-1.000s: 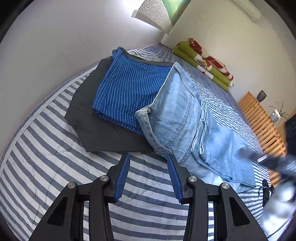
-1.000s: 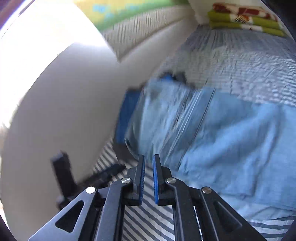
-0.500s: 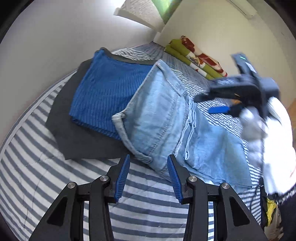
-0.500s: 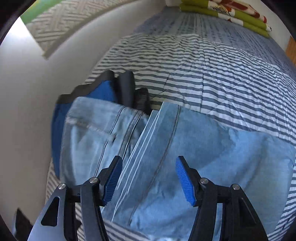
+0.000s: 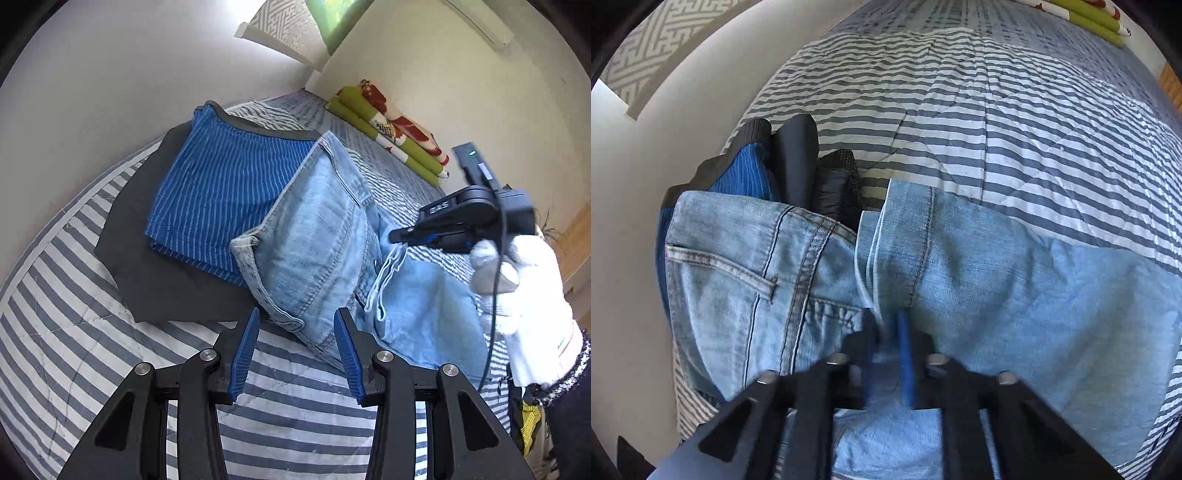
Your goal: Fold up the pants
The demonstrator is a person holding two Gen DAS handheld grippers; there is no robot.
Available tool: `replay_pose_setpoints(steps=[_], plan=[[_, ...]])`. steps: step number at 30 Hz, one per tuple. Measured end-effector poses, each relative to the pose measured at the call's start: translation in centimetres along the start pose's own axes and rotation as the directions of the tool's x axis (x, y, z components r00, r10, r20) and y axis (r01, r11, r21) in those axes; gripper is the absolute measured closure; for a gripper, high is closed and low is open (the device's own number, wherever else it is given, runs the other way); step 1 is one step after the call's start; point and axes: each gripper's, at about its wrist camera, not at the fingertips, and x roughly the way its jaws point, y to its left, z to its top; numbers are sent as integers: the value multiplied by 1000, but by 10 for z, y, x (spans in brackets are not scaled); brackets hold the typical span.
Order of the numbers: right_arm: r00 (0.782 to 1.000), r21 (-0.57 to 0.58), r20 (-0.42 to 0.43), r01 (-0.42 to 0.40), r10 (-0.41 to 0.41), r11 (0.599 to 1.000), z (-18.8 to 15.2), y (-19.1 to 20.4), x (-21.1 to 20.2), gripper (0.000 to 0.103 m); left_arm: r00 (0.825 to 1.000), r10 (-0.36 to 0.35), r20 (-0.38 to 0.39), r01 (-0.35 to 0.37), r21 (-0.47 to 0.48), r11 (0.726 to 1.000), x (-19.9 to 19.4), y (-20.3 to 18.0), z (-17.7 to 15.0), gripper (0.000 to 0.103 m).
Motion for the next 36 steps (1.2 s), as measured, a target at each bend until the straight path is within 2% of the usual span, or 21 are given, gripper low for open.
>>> replay_pose_setpoints(steps=[2, 9, 13, 14, 15, 16, 17, 18, 19, 21, 23, 26, 28, 29, 30, 32, 34, 36], plan=[[999, -34, 49, -1, 3, 999, -12, 0, -18, 98, 1000, 3, -6, -2, 14, 1000, 1, -2, -1, 58], [976, -32, 134, -171, 173, 985, -53, -18, -72, 98, 1000, -14, 3, 14, -11, 1000, -1, 0, 1, 58], [966, -26, 96, -237, 239, 971, -46, -2, -55, 96, 1000, -12, -6, 12, -3, 1000, 2, -3, 0, 58], [962, -18, 83, -259, 259, 966, -41, 4, -43, 91, 1000, -13, -8, 13, -1, 1000, 3, -4, 0, 58], [962, -19, 61, -266, 266, 964, -36, 11, -32, 90, 1000, -15, -9, 15, -4, 1000, 4, -5, 0, 58], [970, -56, -6, -241, 241, 969, -29, 23, -12, 86, 1000, -19, -9, 19, -5, 1000, 5, -6, 0, 58], [981, -74, -30, -193, 191, 978, -25, 31, -2, 85, 1000, -24, -10, 24, -5, 1000, 5, -7, 0, 58], [986, -80, -28, -168, 166, 982, -24, 35, -1, 84, 999, -32, -12, 32, 2, 999, 6, -10, 0, 58], [984, -94, -20, -178, 177, 980, -24, 39, -6, 83, 999, -35, -17, 35, 13, 999, 8, -13, 0, 58], [972, -101, 5, -235, 236, 967, -30, 35, -24, 82, 999, -27, -25, 29, 57, 998, 14, -25, -3, 58], [972, -103, 48, -225, 230, 969, -40, 21, -49, 73, 999, -15, -43, 20, 115, 993, 23, -42, -8, 58], [967, -84, 91, -230, 237, 970, -61, -17, -83, 71, 998, 2, -65, 13, 226, 974, 36, -71, -19, 59], [968, -47, 123, -217, 221, 975, -79, -50, -100, 71, 996, 72, -61, -52, 285, 957, 47, -86, -24, 59], [970, -30, 129, -205, 207, 978, -87, -68, -105, 71, 994, 91, -65, -69, 284, 956, 52, -88, -24, 59], [974, -12, 137, -178, 178, 984, -95, -87, -108, 71, 993, 101, -68, -79, 269, 960, 57, -88, -23, 59], [985, 12, 160, -72, 69, 997, -117, -124, -112, 71, 990, 124, -65, -104, 254, 962, 64, -88, -19, 59], [987, 34, 152, 49, -54, 998, -137, -159, -112, 71, 991, 119, -66, -100, 243, 965, 68, -88, -16, 63], [988, 80, 120, 89, -98, 993, -155, -192, -107, 71, 994, 84, -74, -65, 228, 971, 72, -92, -14, 69]])
